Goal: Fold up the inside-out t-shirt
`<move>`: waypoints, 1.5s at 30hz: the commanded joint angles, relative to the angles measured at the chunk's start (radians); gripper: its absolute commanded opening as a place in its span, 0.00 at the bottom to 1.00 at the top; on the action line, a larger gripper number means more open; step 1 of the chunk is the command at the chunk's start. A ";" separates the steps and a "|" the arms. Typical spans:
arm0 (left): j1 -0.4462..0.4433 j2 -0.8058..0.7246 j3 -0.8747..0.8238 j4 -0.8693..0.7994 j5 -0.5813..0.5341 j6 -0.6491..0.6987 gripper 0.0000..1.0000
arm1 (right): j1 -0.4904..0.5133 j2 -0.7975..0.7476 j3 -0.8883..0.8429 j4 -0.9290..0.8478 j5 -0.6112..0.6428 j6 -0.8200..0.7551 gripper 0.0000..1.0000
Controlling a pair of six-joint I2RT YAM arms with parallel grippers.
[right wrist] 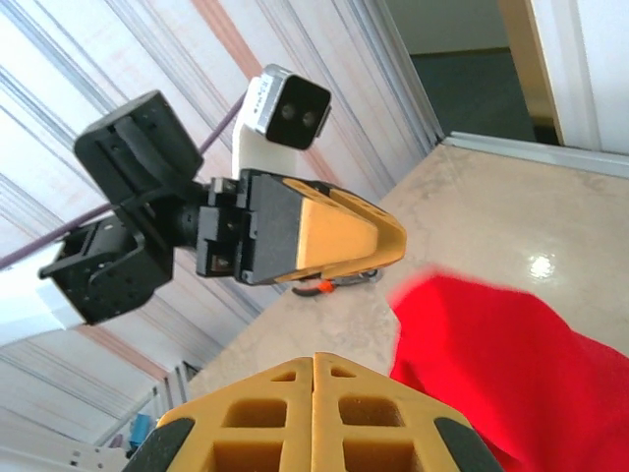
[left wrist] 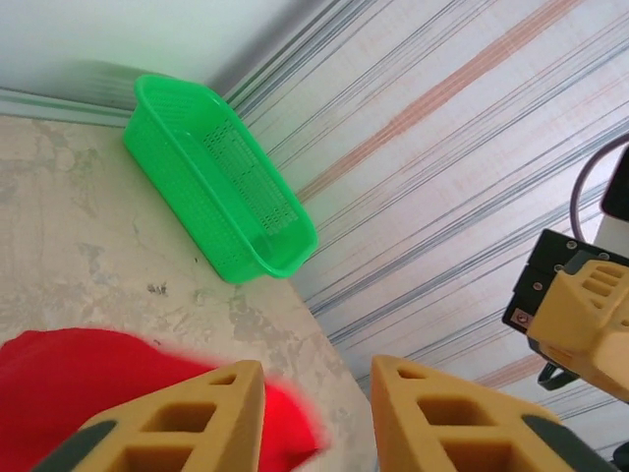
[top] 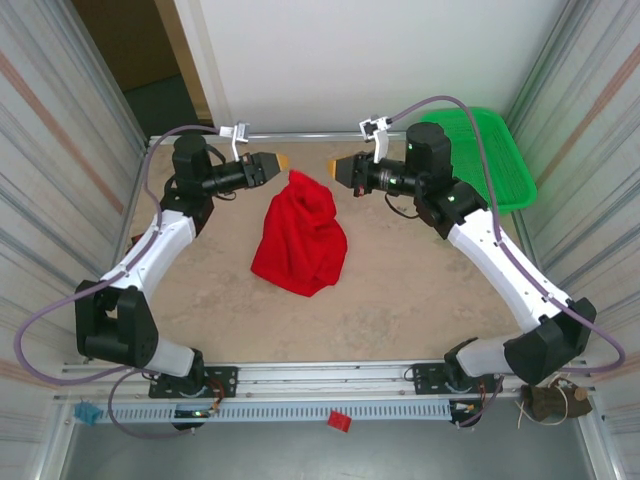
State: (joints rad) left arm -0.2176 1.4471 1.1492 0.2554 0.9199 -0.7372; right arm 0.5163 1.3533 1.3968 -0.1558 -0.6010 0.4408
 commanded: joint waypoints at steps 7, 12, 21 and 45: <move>0.006 -0.056 -0.049 0.009 -0.045 0.049 0.00 | 0.005 0.081 -0.069 -0.030 0.095 -0.029 0.56; 0.006 -0.128 -0.121 -0.079 -0.155 0.093 0.16 | 0.046 0.182 -0.103 -0.135 0.241 -0.119 0.63; -0.044 -0.408 -0.352 -0.187 -0.369 0.176 0.30 | 0.213 0.159 -0.285 -0.151 0.415 -0.108 0.65; -0.299 -0.488 -0.524 -0.211 -0.641 0.316 0.59 | 0.130 0.203 -0.285 -0.110 0.379 -0.046 0.67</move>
State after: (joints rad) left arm -0.5140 0.9501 0.6128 0.0082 0.3286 -0.4393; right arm 0.6460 1.5024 1.1397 -0.3069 -0.2241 0.3500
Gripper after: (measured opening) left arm 0.580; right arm 0.677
